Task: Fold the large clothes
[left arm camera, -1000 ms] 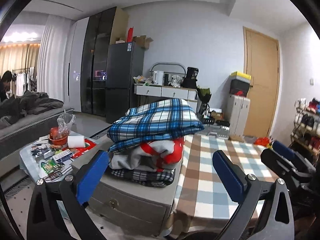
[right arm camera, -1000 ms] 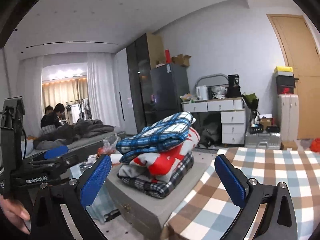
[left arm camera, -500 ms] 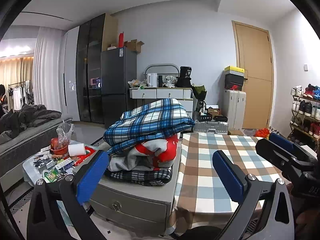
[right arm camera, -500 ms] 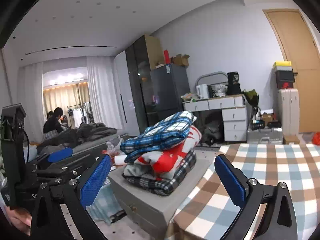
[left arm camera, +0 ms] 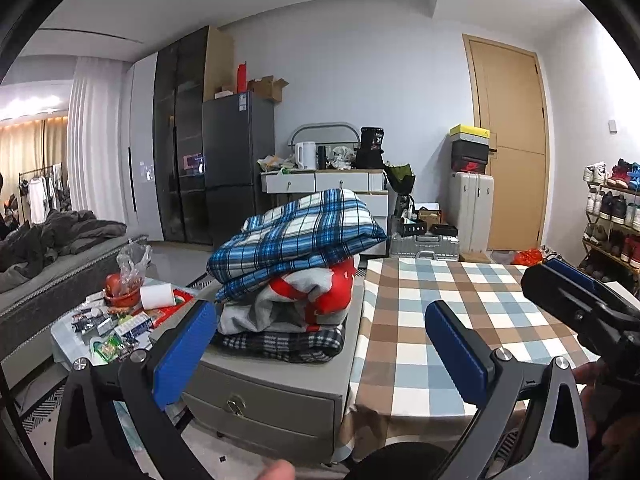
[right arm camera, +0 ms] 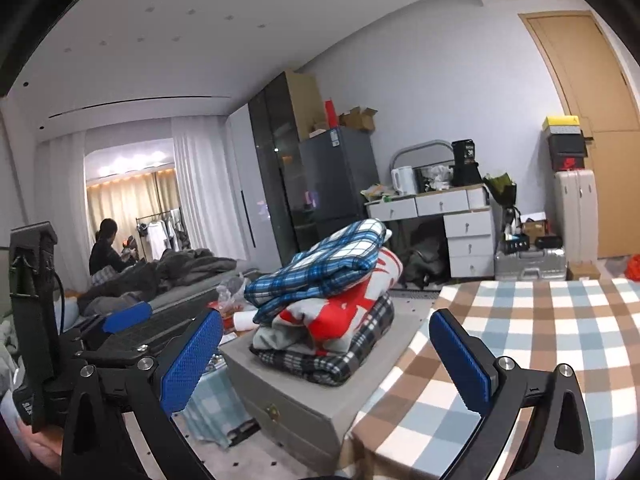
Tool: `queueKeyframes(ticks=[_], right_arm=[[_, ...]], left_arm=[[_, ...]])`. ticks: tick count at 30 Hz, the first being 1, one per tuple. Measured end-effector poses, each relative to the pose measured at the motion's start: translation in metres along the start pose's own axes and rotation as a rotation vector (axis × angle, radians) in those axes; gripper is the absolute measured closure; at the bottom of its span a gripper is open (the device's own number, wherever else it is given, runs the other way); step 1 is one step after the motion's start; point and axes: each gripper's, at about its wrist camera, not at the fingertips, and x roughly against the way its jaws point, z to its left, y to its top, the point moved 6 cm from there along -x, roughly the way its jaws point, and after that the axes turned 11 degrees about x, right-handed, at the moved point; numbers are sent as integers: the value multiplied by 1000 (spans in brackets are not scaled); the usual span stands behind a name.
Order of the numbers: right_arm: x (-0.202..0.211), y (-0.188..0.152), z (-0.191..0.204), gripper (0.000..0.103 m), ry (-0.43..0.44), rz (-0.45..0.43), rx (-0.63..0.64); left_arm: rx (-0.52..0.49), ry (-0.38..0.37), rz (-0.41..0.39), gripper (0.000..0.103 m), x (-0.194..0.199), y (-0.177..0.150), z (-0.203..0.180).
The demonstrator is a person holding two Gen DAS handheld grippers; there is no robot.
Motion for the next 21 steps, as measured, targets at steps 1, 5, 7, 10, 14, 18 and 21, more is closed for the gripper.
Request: queueKeyframes(ticks=[1, 5, 7, 10, 14, 18, 21], right_arm=[[0, 0, 0, 0, -1, 4, -1], [3, 1, -1, 0, 4, 4, -11], [5, 1, -1, 0, -1, 0, -9], [6, 2, -2, 0, -2, -7, -9], [8, 2, -3, 0, 1, -8, -11], [8, 2, -2, 0, -3, -12, -5], [7, 3, 0, 0, -4, -16, -11]], left_arm=[[5, 0, 2, 1, 1, -1, 0], [4, -12, 2, 1, 3, -1, 0], [-7, -23, 6, 1, 4, -1, -2], [-16, -25, 7, 1, 6, -2, -4], [-19, -31, 9, 1, 8, -2, -6], [-20, -28, 5, 1, 8, -1, -6], [-32, -20, -1, 1, 7, -1, -6]])
